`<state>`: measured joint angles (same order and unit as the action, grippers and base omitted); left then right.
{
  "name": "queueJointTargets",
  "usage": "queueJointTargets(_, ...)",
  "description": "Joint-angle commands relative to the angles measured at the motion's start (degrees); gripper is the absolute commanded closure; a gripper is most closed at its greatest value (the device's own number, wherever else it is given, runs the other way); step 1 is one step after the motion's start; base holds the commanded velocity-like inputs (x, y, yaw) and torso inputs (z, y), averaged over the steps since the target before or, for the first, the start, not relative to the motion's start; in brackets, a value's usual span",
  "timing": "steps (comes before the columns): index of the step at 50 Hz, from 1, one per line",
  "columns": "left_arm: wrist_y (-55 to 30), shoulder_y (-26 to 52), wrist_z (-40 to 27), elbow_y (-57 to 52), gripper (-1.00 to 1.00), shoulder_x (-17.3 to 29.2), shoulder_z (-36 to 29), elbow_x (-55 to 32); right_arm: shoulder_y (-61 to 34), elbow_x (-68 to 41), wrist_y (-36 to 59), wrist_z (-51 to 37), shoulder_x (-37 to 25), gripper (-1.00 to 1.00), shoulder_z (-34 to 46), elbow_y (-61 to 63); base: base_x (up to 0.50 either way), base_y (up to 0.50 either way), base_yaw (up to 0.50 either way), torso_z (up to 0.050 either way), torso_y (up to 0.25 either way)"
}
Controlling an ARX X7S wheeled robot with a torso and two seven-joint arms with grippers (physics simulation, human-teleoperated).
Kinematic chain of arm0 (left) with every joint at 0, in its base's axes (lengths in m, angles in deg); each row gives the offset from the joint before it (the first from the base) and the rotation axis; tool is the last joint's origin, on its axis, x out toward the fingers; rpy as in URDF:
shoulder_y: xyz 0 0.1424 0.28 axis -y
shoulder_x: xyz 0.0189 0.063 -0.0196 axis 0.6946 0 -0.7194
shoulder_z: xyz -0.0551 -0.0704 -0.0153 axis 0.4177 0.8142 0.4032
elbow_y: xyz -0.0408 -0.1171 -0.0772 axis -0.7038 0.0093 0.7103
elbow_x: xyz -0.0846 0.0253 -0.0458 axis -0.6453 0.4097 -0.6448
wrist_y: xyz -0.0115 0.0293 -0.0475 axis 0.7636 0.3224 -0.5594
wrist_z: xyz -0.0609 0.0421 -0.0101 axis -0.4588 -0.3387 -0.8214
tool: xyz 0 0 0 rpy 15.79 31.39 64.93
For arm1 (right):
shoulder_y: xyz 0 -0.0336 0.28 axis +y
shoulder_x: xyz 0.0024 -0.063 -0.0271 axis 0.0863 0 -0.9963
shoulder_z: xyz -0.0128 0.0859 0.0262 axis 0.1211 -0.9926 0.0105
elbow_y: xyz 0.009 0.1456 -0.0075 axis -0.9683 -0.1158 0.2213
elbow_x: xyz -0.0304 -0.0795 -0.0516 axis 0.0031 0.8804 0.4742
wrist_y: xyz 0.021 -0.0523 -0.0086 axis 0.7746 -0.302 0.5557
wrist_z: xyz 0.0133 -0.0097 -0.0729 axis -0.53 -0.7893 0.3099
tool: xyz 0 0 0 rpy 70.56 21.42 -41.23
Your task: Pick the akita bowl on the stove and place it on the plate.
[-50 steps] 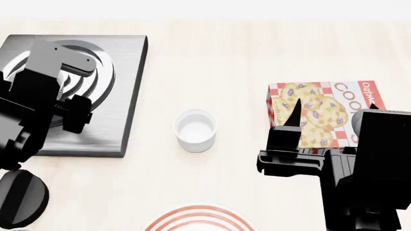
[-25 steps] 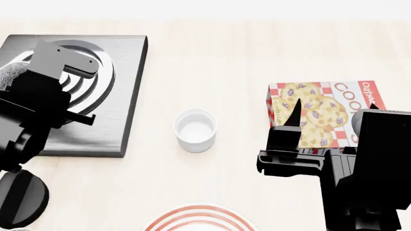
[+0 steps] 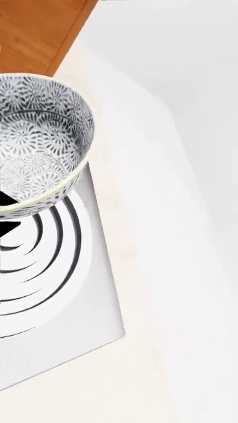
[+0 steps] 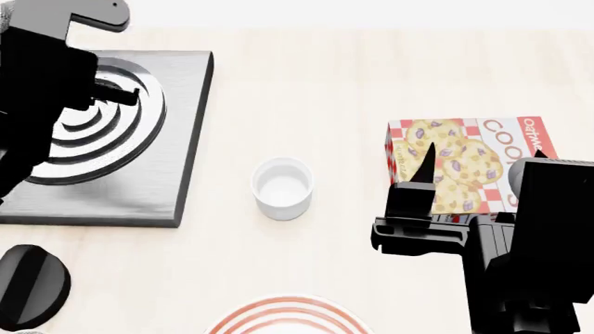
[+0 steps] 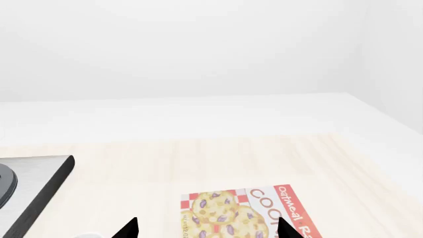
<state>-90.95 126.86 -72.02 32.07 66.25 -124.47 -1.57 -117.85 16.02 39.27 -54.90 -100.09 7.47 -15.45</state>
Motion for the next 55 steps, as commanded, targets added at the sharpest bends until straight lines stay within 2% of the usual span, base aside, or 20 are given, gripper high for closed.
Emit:
queueJointTargets(1, -4.4, 3.3, 3.9, -23.0, 1.00, 3.9, 0.2, -0.3, 0.1, 0.8, -0.1, 0.9, 1.0, -1.00, -1.2, 0.0, 0.00, 0.00, 0.00, 0.000, 0.000)
queueJointTargets(7, -5.6, 2.1, 8.8, -38.6, 1.00, 9.0, -5.7, -0.6, 0.8, 1.5, -1.6, 1.1, 0.5, -1.00, -0.5, -0.7, 0.00, 0.00, 0.00, 0.000, 0.000)
queueJointTargets(10, -5.8, 2.2, 10.3, -43.1, 1.00, 10.7, -7.1, -0.8, 0.7, 1.2, -1.2, 0.8, 0.5, -1.00, -0.7, -0.4, 0.00, 0.00, 0.00, 0.000, 0.000)
queueJointTargets(14, -3.9, 1.7, 14.0, -51.9, 1.00, 15.0, -11.7, 0.2, 0.8, 1.0, -1.4, 0.8, 0.4, -1.00, -0.7, -0.5, 0.00, 0.00, 0.00, 0.000, 0.000)
queueJointTargets(15, -3.6, 1.4, 15.5, -58.2, 1.00, 17.7, -14.1, 0.7, 0.6, 0.8, -0.9, 0.6, 0.5, -1.00, -0.9, -0.2, 0.00, 0.00, 0.00, 0.000, 0.000)
queueJointTargets(23, 5.5, 3.0, 23.9, -72.6, 1.00, 27.5, -24.0, 7.0, 0.4, 0.6, -1.0, 0.4, 0.3, -1.00, -0.7, -0.4, 0.00, 0.00, 0.00, 0.000, 0.000)
queueJointTargets(28, 11.0, 2.1, 26.3, -77.0, 1.00, 32.3, -26.4, 9.6, 0.7, 0.7, -1.7, 0.5, 0.1, -1.00, -0.4, -0.8, 0.00, 0.00, 0.00, 0.000, 0.000)
queueJointTargets(40, 16.0, -0.2, 30.3, -86.3, 1.00, 38.7, -29.9, 10.7, 0.7, 0.3, -1.7, 0.0, -0.1, -1.00, -0.3, -0.7, 0.00, 0.00, 0.00, 0.000, 0.000)
queueJointTargets(44, 15.2, -0.5, 30.8, -89.1, 1.00, 39.7, -30.7, 10.7, 0.8, 0.3, -1.9, -0.1, -0.2, -1.00, -0.2, -0.8, 0.00, 0.00, 0.00, 0.000, 0.004)
queueJointTargets(55, 20.0, -3.7, 33.2, -92.6, 1.00, 44.0, -36.8, 16.9, 0.7, -0.2, -1.8, -0.5, -0.3, -1.00, -0.2, -0.7, 0.00, 0.00, 0.00, 0.000, 0.000)
